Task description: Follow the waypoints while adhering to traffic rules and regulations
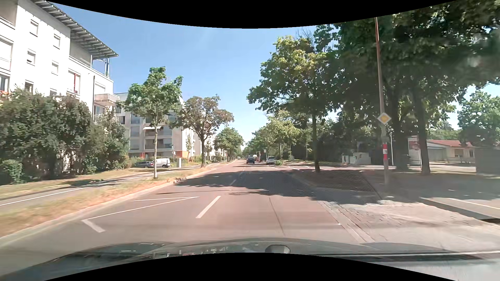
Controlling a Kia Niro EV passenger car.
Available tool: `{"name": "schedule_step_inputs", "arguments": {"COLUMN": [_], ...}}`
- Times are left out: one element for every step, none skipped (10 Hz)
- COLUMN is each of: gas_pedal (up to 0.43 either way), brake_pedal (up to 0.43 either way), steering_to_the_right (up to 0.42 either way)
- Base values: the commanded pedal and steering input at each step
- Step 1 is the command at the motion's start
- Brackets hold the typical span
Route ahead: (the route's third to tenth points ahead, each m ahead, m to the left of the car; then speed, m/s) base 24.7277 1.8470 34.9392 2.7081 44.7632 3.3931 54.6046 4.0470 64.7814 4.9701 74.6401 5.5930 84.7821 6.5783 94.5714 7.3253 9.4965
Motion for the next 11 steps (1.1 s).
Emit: {"name": "schedule_step_inputs", "arguments": {"gas_pedal": [0.177, 0.177, 0.177, 0.177, 0.177, 0.177, 0.177, 0.177, 0.169, 0.138, 0.130], "brake_pedal": [0.000, 0.000, 0.000, 0.000, 0.000, 0.000, 0.000, 0.000, 0.000, 0.000, 0.000], "steering_to_the_right": [0.013, 0.012, 0.012, 0.012, 0.010, 0.006, 0.000, -0.004, -0.004, -0.007, -0.009]}}
